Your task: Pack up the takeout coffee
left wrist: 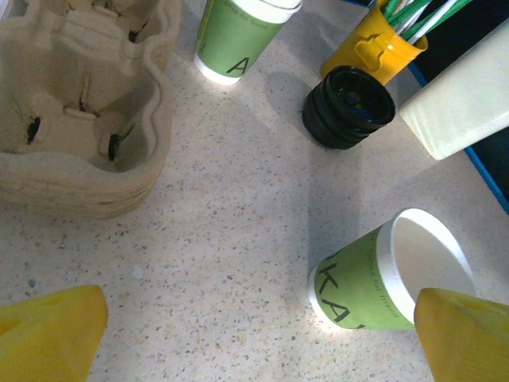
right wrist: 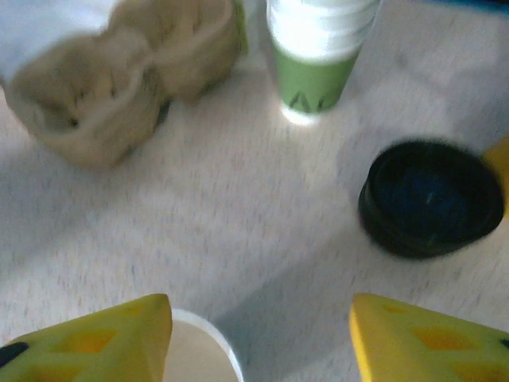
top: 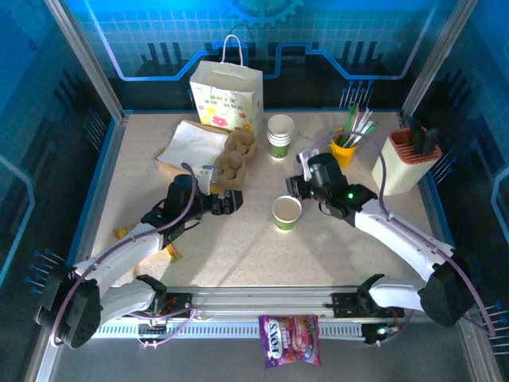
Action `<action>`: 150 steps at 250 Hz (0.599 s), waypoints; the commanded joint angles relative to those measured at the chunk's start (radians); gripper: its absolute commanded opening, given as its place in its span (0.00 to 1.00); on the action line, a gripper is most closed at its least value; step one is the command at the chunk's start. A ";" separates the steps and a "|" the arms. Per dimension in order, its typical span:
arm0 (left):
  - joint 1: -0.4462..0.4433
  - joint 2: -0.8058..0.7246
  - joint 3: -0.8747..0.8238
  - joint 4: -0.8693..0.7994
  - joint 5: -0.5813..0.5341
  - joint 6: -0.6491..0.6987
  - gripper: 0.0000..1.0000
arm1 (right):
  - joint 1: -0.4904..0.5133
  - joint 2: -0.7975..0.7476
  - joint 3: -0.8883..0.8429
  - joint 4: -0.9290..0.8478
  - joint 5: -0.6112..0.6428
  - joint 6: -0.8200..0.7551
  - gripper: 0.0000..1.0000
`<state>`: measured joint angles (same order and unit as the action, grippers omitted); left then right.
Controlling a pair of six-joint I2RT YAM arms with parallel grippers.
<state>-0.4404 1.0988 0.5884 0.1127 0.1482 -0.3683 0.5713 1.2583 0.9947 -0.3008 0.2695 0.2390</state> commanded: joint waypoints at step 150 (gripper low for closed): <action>-0.020 0.233 0.534 -0.399 0.017 0.212 0.99 | -0.209 0.599 0.663 -0.064 -0.035 0.052 0.63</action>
<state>-0.4477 1.2907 1.0405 -0.1345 0.2256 -0.2501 0.3832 1.7786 1.5620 -0.3157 0.2096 0.2737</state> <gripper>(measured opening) 0.987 0.640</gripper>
